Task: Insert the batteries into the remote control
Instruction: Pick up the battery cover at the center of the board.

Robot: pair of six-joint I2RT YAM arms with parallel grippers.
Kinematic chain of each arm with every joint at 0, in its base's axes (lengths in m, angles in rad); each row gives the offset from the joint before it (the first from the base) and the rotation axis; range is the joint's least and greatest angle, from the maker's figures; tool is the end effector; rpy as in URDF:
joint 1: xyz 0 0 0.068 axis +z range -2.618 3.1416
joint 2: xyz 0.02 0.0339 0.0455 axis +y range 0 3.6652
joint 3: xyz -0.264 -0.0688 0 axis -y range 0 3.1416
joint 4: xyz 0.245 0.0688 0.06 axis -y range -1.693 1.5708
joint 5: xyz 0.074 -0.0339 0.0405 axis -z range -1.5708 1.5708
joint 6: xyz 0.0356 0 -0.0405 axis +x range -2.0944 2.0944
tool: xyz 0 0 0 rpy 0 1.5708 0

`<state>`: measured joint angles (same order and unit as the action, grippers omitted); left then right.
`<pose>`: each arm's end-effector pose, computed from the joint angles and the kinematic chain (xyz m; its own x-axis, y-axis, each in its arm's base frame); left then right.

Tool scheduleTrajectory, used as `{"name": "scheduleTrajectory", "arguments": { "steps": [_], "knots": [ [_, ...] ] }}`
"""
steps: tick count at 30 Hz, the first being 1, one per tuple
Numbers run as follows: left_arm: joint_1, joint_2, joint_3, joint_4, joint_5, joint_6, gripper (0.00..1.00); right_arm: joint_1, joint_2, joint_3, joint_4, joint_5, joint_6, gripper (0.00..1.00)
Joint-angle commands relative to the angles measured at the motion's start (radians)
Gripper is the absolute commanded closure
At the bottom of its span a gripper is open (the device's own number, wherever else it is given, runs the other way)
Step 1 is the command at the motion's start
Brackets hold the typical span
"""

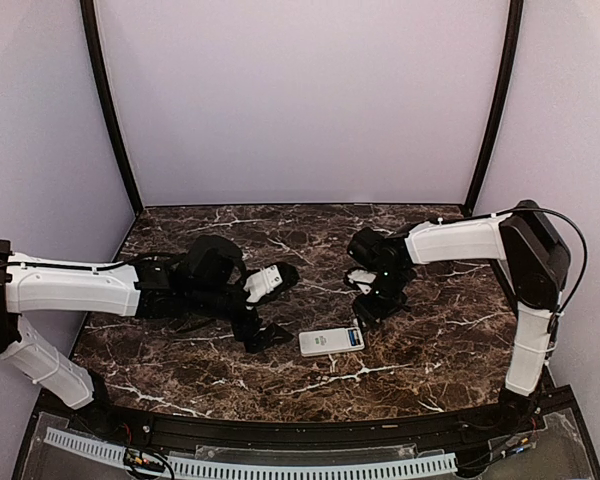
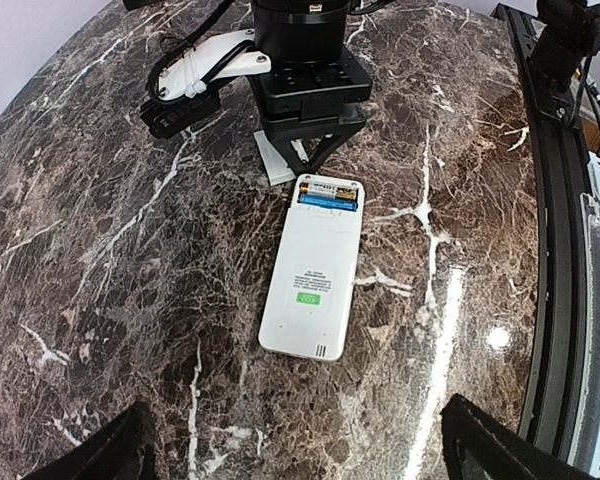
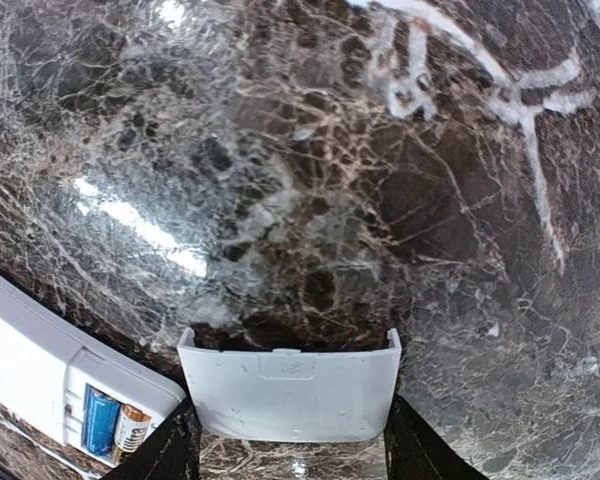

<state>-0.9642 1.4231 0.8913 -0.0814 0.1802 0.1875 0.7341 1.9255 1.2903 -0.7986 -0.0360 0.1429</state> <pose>0.1726 -0.2599 0.2394 -0.1561 0.5466 -0.8227 0.9374 0.3446 0.0511 0.2660 0.2418 0.1554 -0.8238 -0.5517 -0.1301 -0.5615 0.8256 0.0547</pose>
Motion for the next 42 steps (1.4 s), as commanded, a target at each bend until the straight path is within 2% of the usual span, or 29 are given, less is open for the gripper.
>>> {"name": "scheduleTrajectory", "arguments": {
  "steps": [1, 6, 11, 24, 30, 36, 42],
  "knots": [
    [0.001, -0.014, 0.001, -0.031, 0.016, -0.007, 0.01, 0.016, 0.049, -0.013, 0.049, -0.061, -0.001, 0.42],
    [0.002, -0.017, 0.005, -0.025, 0.019, -0.005, 0.01, 0.017, 0.062, -0.012, 0.060, -0.055, 0.000, 0.45],
    [0.002, -0.017, 0.017, -0.033, 0.017, -0.009, 0.01, 0.017, 0.056, -0.014, 0.064, -0.035, -0.001, 0.55],
    [0.002, -0.013, 0.061, -0.034, 0.023, -0.052, 0.01, 0.017, -0.055, -0.041, 0.093, 0.024, -0.091, 0.67],
    [0.002, -0.012, 0.047, -0.045, 0.000, -0.068, 0.01, 0.019, -0.178, -0.058, 0.105, -0.013, -0.262, 0.64],
    [0.002, 0.029, 0.014, -0.046, -0.065, -0.145, 0.01, 0.035, -0.330, -0.141, 0.161, -0.172, -0.467, 0.62],
    [0.010, 0.070, -0.021, -0.005, -0.104, -0.183, 0.01, 0.081, -0.396, -0.252, 0.182, -0.177, -0.675, 0.60]
  ]
}}
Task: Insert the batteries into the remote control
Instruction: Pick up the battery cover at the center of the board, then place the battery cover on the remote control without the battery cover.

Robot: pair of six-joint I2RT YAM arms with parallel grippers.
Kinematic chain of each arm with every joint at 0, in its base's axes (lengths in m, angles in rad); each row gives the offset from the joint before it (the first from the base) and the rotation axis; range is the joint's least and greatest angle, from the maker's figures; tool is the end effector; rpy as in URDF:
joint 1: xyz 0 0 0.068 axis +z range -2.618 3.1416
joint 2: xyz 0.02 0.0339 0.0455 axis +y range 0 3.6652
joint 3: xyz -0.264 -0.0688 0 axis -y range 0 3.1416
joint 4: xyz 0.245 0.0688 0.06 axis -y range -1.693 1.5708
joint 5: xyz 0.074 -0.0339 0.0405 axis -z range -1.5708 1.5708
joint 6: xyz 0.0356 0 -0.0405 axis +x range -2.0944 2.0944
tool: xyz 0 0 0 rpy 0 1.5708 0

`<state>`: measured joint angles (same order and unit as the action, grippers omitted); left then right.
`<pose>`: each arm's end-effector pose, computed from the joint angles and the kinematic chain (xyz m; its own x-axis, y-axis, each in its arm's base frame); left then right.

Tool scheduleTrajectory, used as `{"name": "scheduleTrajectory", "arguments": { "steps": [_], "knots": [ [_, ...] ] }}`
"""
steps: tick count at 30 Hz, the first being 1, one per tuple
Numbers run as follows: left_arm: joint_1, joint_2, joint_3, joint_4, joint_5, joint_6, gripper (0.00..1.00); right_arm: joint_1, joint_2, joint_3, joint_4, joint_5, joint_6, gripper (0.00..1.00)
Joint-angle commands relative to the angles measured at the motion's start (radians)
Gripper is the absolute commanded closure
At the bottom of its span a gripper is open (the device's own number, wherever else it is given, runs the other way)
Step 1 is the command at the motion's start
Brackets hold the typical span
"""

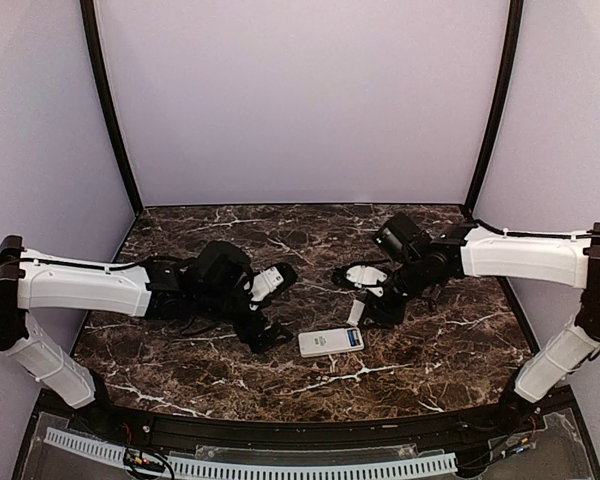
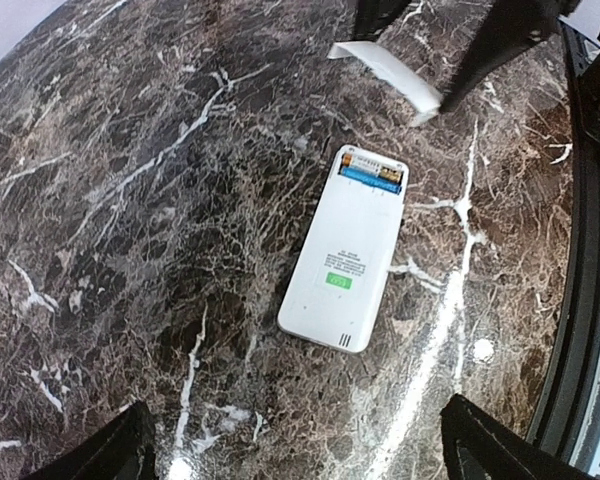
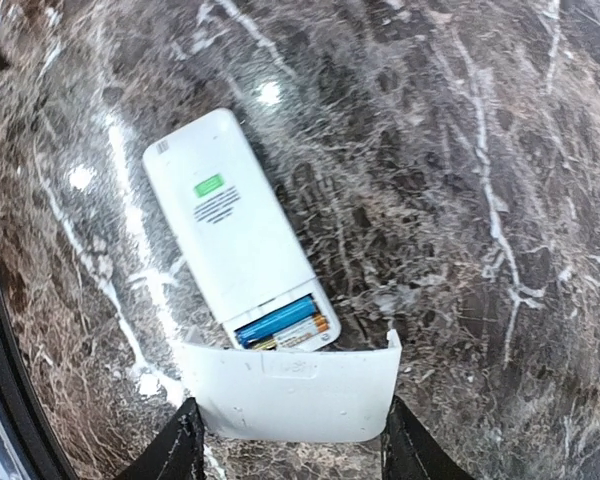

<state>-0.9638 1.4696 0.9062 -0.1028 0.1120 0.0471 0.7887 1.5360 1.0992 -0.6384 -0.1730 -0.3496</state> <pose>0.1784 -0.2639 0.2284 -0.3113 0.5303 -0.7886 0.8820 0.4702 -0.0320 0.2142 0.2243 0.2321 -0.3233 -0.8042 -0.4987 -0.9231 0.3839 -0.0206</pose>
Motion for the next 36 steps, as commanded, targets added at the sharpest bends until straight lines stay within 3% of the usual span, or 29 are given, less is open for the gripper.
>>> {"name": "scheduleTrajectory", "arguments": {
  "steps": [1, 10, 13, 36],
  "knots": [
    [0.011, 0.036, -0.042, 0.023, -0.037, -0.056, 0.01, 0.028, -0.001, -0.063, 0.022, -0.033, -0.196, 0.60],
    [0.014, 0.143, -0.048, 0.075, -0.051, -0.059, 0.01, 0.031, 0.103, -0.029, -0.052, 0.026, -0.423, 0.63],
    [0.017, 0.156, -0.046, 0.070, -0.057, -0.040, 0.01, 0.031, 0.137, -0.010, -0.078, 0.045, -0.487, 0.59],
    [0.047, 0.206, -0.067, 0.100, -0.020, 0.019, 0.01, 0.020, 0.259, 0.090, -0.118, 0.064, -0.537, 0.61]
  ]
}}
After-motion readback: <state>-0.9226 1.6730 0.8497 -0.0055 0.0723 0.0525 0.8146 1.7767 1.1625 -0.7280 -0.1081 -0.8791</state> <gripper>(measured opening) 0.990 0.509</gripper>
